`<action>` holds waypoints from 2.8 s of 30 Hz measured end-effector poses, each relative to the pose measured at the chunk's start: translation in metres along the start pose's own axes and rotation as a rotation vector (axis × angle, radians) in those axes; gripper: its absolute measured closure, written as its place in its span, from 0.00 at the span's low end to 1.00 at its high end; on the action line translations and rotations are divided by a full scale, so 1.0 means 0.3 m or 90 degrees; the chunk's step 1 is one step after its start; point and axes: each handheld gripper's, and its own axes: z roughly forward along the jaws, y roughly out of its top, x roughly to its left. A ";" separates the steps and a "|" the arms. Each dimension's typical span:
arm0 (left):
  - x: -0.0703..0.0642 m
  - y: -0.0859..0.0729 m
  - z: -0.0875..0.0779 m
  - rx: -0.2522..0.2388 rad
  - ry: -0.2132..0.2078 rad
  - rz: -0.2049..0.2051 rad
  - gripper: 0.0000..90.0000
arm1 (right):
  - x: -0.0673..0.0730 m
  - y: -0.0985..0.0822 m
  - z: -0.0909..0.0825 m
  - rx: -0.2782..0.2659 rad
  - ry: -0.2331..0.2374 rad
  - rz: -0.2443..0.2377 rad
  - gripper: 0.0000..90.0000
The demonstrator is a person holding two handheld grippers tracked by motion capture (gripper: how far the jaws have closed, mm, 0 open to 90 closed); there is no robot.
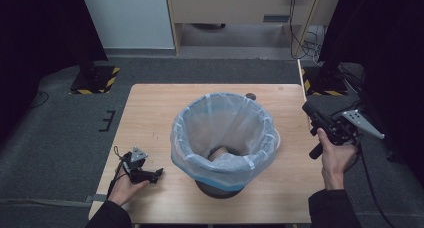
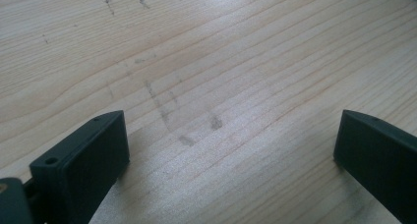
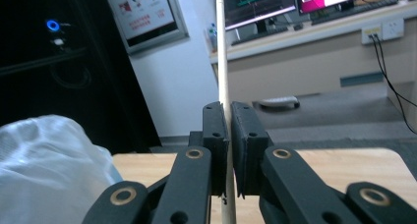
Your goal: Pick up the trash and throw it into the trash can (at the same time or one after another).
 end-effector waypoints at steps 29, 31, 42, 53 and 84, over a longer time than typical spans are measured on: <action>0.000 0.000 0.000 0.000 0.000 0.000 0.00 | 0.204 0.145 -0.063 -0.095 0.136 -0.039 0.95; 0.000 0.000 0.000 0.000 0.000 0.000 0.00 | 0.223 0.149 -0.062 -0.097 0.147 -0.043 0.95; 0.000 0.000 0.000 0.000 0.000 0.000 0.00 | 0.317 0.176 -0.074 -0.112 0.200 -0.063 0.95; 0.000 0.000 0.000 0.000 0.000 0.000 0.00 | 0.412 0.163 -0.053 -0.090 0.250 -0.073 0.95; 0.000 0.000 0.000 0.000 0.000 0.000 0.00 | 0.494 0.118 0.007 -0.029 0.315 -0.090 0.82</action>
